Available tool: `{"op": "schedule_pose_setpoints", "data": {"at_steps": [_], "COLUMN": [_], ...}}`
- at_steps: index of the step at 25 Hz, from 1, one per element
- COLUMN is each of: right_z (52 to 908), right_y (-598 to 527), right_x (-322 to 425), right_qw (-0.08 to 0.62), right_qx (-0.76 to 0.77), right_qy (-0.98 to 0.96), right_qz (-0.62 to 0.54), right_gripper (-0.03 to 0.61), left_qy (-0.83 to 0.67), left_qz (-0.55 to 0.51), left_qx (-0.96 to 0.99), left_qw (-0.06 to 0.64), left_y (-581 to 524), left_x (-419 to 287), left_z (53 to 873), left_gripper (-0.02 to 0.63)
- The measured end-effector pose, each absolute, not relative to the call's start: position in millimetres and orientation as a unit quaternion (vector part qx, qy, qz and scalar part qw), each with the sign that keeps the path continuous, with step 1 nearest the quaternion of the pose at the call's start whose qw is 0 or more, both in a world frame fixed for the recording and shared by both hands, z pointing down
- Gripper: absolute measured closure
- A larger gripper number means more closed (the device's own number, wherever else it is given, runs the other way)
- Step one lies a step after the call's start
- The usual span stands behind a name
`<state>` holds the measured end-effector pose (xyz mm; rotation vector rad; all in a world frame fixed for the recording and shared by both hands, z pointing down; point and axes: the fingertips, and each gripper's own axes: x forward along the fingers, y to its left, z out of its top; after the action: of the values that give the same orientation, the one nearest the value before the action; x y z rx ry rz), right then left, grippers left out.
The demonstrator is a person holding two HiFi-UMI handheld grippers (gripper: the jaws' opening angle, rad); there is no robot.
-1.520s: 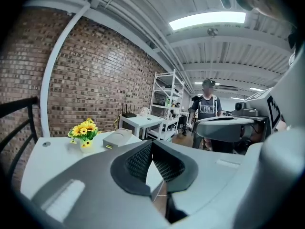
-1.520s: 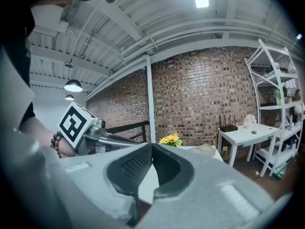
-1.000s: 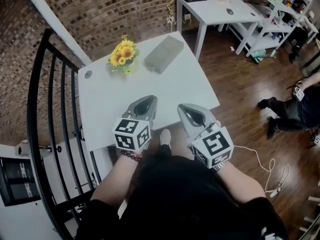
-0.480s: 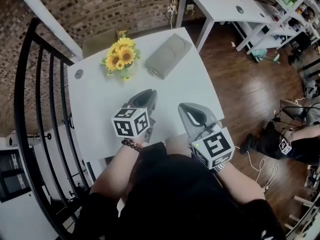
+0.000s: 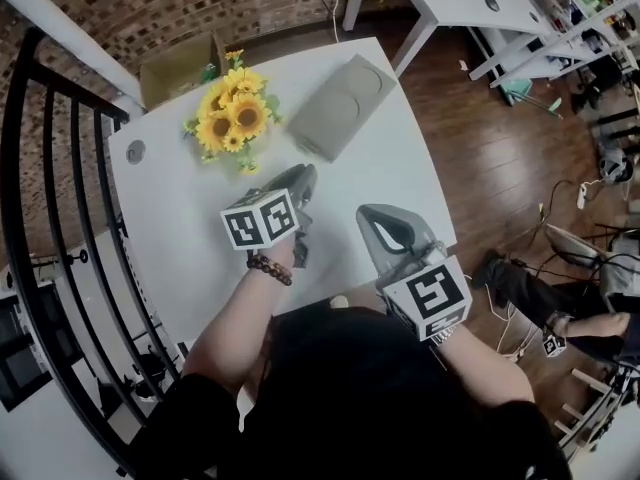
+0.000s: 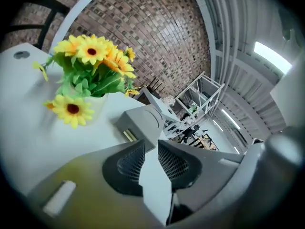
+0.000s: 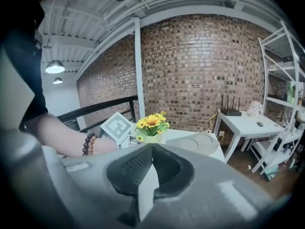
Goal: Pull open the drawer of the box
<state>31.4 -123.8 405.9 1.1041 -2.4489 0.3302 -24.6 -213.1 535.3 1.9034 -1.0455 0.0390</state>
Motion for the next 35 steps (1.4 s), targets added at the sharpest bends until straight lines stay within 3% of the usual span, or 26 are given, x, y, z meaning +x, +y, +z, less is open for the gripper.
{"op": "schedule_pose_setpoints", "data": {"at_steps": [8,35], "right_z": [422,437], "right_y": [-149,-151], "right_x": [16,21], "right_qw": [0.241,0.241], "right_qx": [0.4,0.385], "right_qy": [-0.873,-0.877], "right_qz": [0.139,0.157], "right_gripper": [0.589,0.589], "left_qy": [-0.409,-0.419], "left_qz": [0.0,-0.039], "left_qx": [0.736,0.697], "left_qw": [0.539,0.581], "left_y": [-243,-246], "left_x": [-23,-26], "left_z": [579,603], "left_gripper": [0.515,0.538]}}
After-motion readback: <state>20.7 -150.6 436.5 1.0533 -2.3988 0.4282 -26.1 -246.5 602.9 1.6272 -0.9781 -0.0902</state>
